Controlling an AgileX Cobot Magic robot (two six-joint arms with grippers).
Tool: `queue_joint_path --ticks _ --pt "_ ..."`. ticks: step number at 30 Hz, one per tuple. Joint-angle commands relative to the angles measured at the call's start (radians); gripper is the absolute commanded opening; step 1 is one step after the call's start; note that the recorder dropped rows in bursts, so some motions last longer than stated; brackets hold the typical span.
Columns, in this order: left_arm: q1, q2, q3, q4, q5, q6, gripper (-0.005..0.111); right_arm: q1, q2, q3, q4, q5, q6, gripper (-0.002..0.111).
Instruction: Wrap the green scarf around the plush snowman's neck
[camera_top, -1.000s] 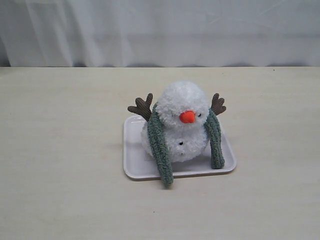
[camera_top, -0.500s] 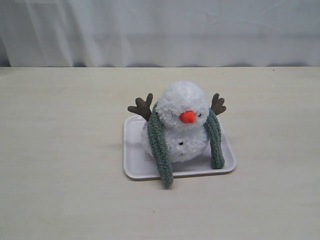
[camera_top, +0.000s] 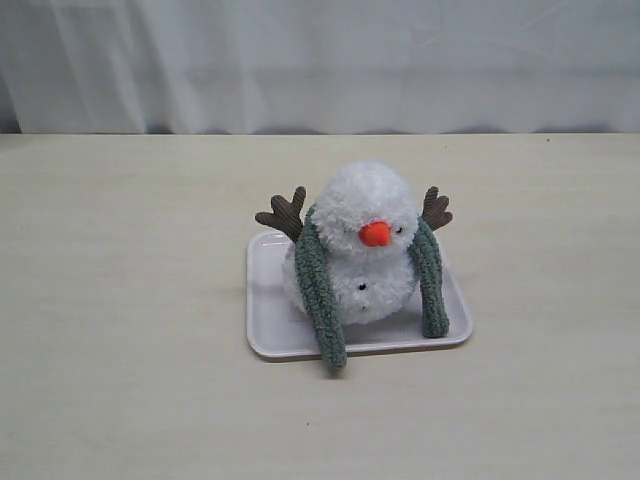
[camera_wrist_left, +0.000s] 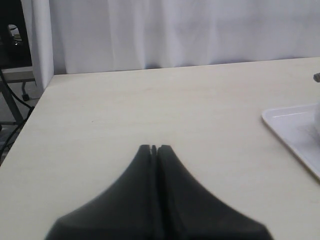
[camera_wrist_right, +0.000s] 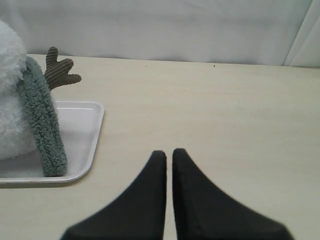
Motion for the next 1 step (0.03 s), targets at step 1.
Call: queue_joint_path --ticks 1 --pt "0.001 -0.002 0.004 -0.008 -0.011 0.001 0.000 -0.003 -0.005 0.003 -0.008 0.002 0.001 0.004"
